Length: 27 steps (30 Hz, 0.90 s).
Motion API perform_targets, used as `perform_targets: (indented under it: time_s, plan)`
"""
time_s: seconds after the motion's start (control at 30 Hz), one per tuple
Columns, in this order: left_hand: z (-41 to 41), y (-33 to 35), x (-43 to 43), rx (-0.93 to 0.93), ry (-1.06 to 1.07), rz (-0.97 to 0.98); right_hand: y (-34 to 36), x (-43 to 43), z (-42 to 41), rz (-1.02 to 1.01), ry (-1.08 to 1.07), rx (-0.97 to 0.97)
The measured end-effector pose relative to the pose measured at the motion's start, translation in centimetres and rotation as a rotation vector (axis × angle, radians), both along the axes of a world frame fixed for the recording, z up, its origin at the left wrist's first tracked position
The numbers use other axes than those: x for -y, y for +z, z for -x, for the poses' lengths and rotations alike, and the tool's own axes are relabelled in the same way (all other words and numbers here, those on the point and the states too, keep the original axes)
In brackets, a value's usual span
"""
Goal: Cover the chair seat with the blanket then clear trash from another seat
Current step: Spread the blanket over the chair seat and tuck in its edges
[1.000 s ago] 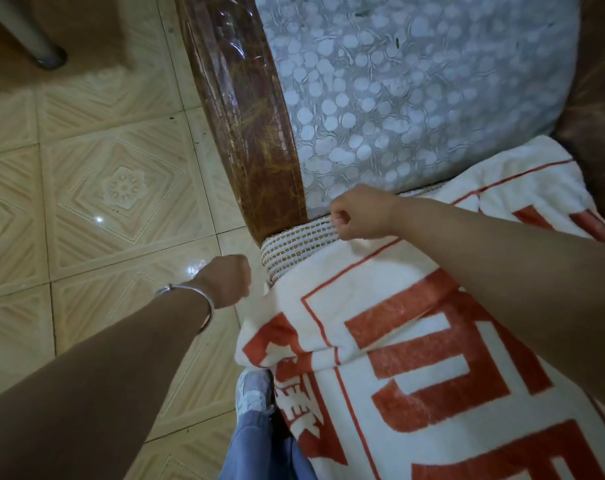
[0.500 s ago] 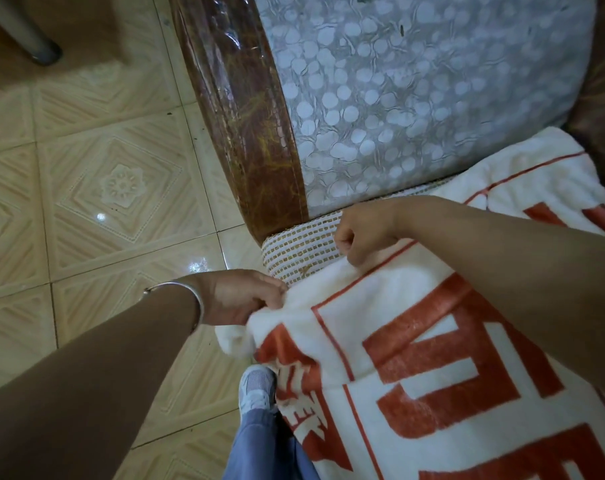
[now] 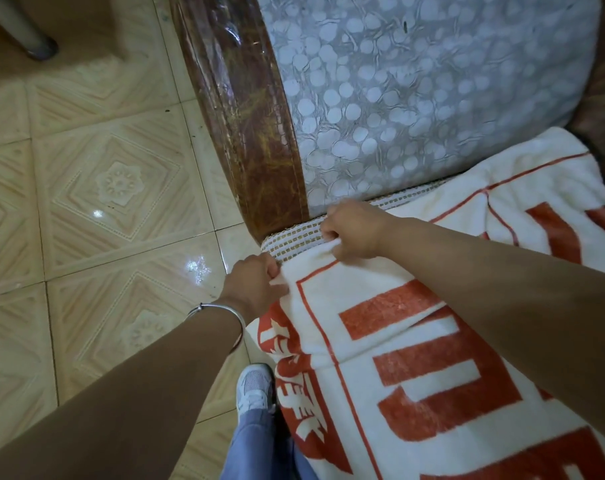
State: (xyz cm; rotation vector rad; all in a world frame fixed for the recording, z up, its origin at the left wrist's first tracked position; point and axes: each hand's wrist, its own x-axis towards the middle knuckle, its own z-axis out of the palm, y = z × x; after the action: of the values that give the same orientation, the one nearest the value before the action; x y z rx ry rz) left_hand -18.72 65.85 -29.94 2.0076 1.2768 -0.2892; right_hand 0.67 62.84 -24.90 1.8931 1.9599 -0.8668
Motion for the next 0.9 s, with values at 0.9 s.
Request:
perform_targets:
  time_s: [0.9]
  plan:
    - [-1.1,0.9,-3.7,0.051,0.345,-0.12,0.1,-1.2,1.6,-0.321,-0.271,0.131]
